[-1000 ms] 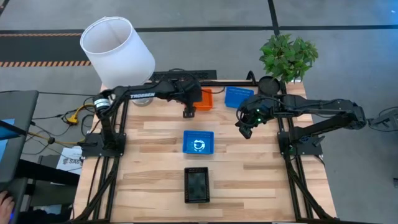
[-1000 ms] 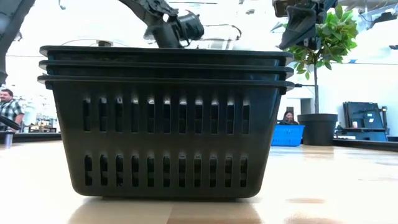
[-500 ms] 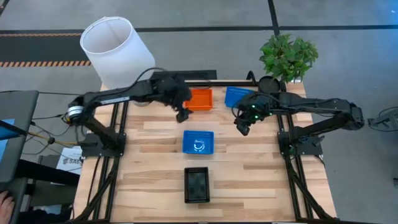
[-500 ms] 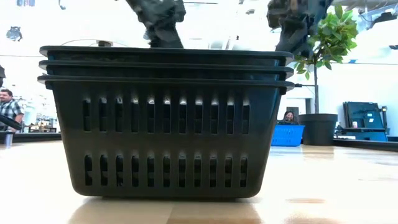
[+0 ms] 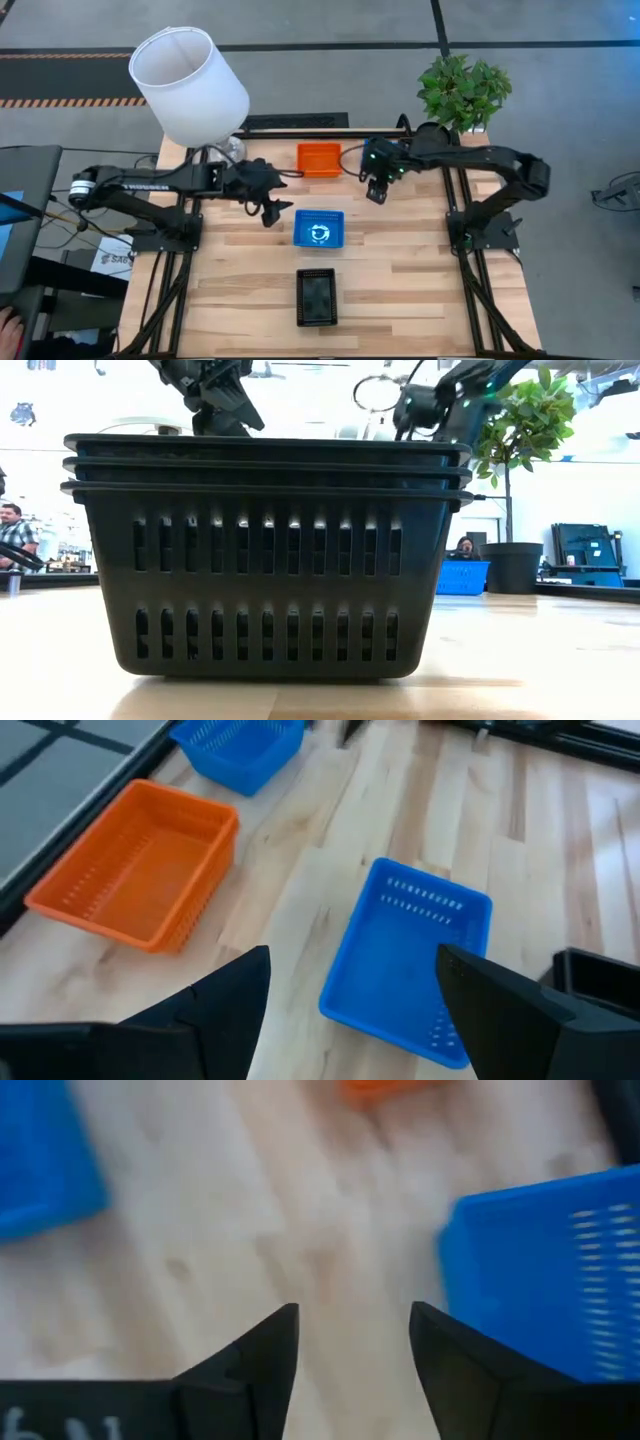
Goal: Stack baskets by color
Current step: Stack the top blue bin on the stacked blue bins
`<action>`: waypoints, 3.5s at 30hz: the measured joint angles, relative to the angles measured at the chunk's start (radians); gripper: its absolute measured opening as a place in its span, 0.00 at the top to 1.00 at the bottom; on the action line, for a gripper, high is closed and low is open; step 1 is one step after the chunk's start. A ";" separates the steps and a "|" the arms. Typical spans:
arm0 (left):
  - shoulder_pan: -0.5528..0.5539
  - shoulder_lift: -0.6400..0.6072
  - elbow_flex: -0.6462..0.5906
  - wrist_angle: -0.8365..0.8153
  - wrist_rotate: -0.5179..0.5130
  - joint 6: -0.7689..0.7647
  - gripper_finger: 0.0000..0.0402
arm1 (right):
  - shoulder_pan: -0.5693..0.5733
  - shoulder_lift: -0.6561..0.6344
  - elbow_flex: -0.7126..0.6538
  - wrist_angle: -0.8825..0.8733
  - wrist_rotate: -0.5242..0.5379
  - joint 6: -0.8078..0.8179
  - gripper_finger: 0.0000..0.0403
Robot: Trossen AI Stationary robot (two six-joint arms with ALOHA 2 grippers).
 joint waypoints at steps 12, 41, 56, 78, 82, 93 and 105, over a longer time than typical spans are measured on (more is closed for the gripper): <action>-0.010 -0.001 -0.001 -0.061 0.027 -0.061 0.33 | -0.130 0.214 0.108 -0.073 0.097 -0.198 0.47; -0.011 0.067 -0.001 -0.042 0.058 -0.091 0.33 | -0.174 0.324 0.117 -0.094 0.170 -0.306 0.96; -0.035 -0.008 -0.001 -0.040 -0.077 0.022 0.33 | -0.159 0.240 0.164 -0.207 0.173 -0.245 0.98; 0.017 -0.314 -0.342 0.226 -0.056 -0.040 0.33 | 0.205 0.008 0.327 0.035 0.070 0.068 0.99; 0.017 -0.360 -0.422 0.273 -0.033 -0.050 0.33 | 0.297 0.067 0.377 0.041 0.083 0.142 0.99; 0.020 -0.395 -0.462 0.283 0.057 0.087 0.33 | 0.433 0.301 0.605 -0.007 0.126 0.276 0.99; 0.021 -0.428 -0.462 0.347 0.231 0.133 0.33 | 0.505 0.409 0.687 -0.049 0.196 0.301 0.99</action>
